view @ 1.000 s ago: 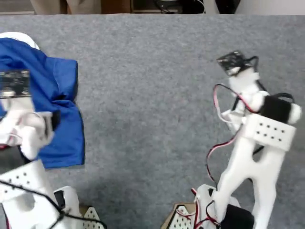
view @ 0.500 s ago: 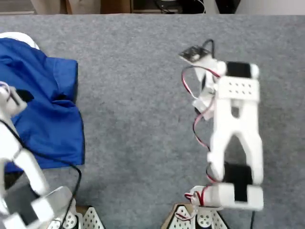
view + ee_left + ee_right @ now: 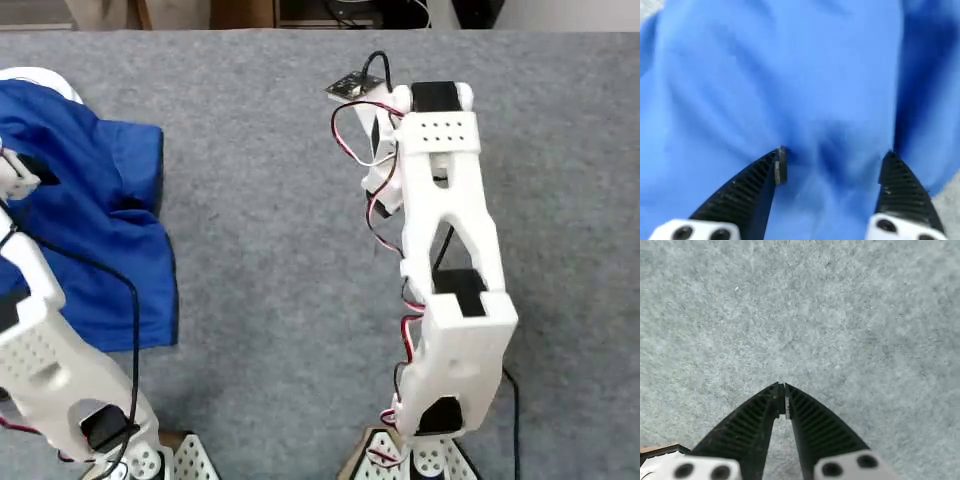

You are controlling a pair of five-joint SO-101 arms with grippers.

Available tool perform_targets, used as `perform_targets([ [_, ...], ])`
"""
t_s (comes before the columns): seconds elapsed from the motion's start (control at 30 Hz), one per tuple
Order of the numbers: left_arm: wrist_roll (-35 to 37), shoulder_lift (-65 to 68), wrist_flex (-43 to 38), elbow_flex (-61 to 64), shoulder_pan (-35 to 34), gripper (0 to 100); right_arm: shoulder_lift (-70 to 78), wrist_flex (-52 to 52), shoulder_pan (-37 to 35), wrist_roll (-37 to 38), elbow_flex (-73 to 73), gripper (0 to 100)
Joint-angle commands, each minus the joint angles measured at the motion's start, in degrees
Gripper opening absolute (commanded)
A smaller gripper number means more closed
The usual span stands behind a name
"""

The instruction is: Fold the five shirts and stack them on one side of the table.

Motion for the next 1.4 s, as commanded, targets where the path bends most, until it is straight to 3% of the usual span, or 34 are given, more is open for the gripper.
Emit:
perform_targets([
  [0.0, -0.1, 3.6, 0.3, -6.1, 0.0, 20, 0.6, 1.1, -0.2, -0.5, -2.9, 0.9],
  [0.17, 0.3, 6.3, 2.5, -11.3, 0.6, 1, 0.8, 1.1, -0.2, -0.5, -2.7, 0.6],
  [0.53, 0.4, 6.1, 17.3, -31.8, 6.7, 2, 0.7, 1.1, -0.1, -2.2, -2.4, 0.6],
  [0.73, 0.4, 3.6, 17.5, -35.3, 9.8, 2, 0.7, 1.1, 0.0, -2.2, -2.5, 0.6],
  [0.97, 0.4, -10.7, 17.5, -26.8, 20.5, 2, 0.7, 1.0, 1.8, -2.5, -3.6, 0.6],
  [1.37, 0.3, -38.7, 17.5, 8.6, 51.8, 2, 0.7, 1.1, 19.9, -5.8, -10.9, 0.6],
])
